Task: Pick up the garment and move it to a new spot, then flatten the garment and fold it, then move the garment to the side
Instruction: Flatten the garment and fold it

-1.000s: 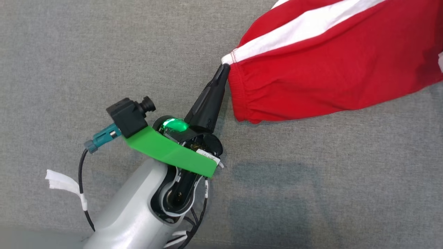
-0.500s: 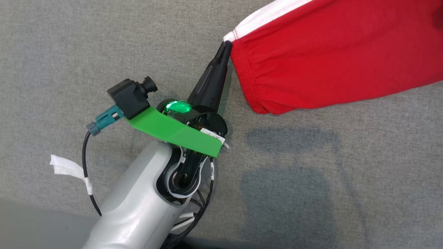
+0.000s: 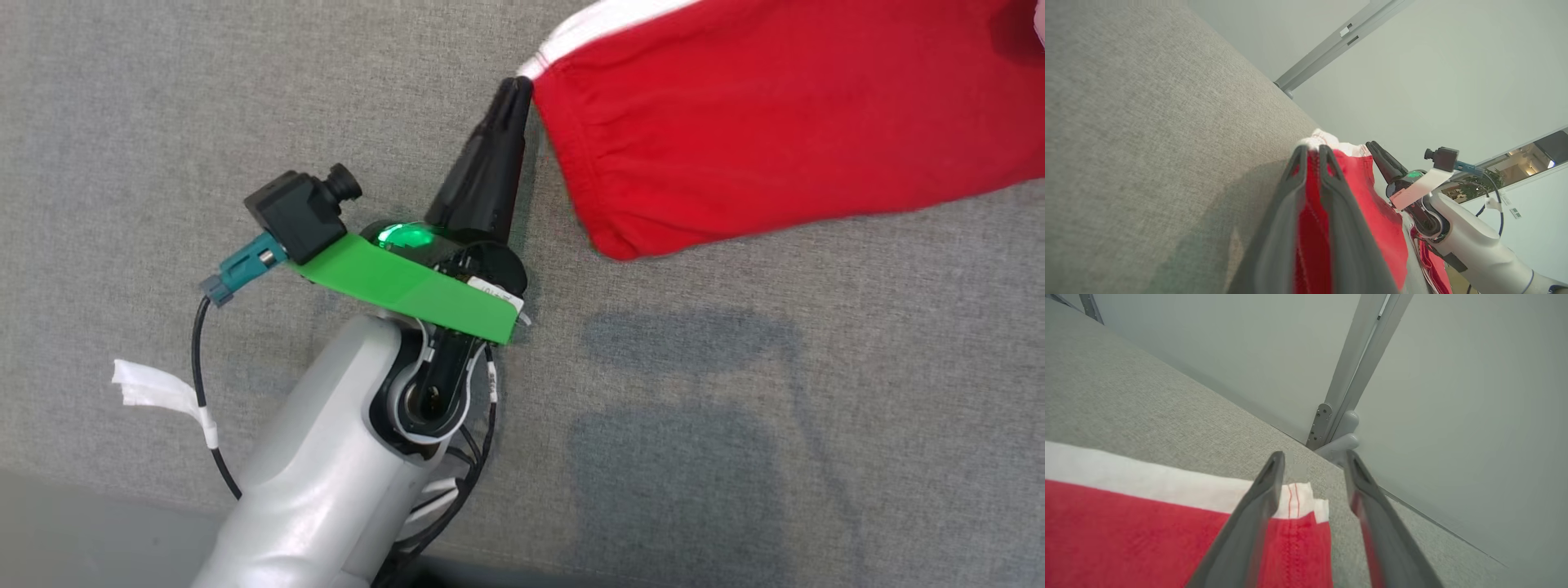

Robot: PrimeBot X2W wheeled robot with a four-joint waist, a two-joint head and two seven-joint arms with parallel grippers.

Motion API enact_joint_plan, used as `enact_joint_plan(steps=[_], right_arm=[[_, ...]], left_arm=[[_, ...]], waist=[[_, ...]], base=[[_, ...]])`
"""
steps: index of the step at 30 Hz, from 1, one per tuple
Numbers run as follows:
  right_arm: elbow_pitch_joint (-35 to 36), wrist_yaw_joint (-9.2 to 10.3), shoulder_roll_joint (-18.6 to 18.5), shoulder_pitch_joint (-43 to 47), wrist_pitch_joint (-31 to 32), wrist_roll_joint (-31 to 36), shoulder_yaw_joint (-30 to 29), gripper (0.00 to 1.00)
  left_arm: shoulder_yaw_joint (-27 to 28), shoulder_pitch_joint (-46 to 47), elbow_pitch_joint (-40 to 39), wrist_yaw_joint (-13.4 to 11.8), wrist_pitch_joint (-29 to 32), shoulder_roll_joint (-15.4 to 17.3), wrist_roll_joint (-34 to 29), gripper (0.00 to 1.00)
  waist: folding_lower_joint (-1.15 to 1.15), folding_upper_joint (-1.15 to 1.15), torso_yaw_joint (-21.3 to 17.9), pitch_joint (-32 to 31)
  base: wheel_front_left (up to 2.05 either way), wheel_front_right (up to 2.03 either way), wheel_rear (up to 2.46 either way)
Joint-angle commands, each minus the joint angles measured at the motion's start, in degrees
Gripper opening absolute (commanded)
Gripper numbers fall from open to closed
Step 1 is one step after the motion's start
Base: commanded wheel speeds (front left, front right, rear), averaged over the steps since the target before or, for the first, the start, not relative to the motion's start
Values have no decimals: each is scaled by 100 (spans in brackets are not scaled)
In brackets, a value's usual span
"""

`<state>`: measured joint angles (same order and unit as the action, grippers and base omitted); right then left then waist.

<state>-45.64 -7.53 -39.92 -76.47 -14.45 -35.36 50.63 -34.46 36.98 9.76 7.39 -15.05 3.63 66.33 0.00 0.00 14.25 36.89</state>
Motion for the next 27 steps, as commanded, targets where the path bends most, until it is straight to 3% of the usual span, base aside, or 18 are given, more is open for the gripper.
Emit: enact_joint_plan(steps=[1, 6, 14, 17, 22, 27], right_arm=[[-40, 9, -11, 11, -42, -49, -22, 100], [281, 9, -2, 608, -78, -81, -628, 100], [1171, 8, 346, 2848, -78, -163, -2064, 100], [1257, 8, 529, 3446, -79, -286, -2429, 100], [1019, 8, 590, 3797, -79, -357, -2792, 100], [420, 8, 559, 3513, 231, -578, -2929, 100]], left_arm=[[27, -23, 36, 19, -10, 2, -97, 100], [242, -300, 320, 19, -11, 58, -805, 100], [1409, -1459, 304, 19, -11, -25, -3180, 100], [1647, -1953, 98, 11, -11, -58, -3756, 100], [1425, -2490, -286, -145, -10, -71, -3983, 100], [1101, -2675, -440, -325, -11, -69, -4144, 100]], waist=[[0, 0, -34, -68], [0, 0, -115, -425], [0, 0, -315, -1191], [0, 0, -287, -1420], [0, 0, -83, -1651], [0, 0, 248, -1724]], base=[[0, 0, 0], [0, 0, 0], [0, 0, 0], [0, 0, 0], [0, 0, 0], [0, 0, 0]])
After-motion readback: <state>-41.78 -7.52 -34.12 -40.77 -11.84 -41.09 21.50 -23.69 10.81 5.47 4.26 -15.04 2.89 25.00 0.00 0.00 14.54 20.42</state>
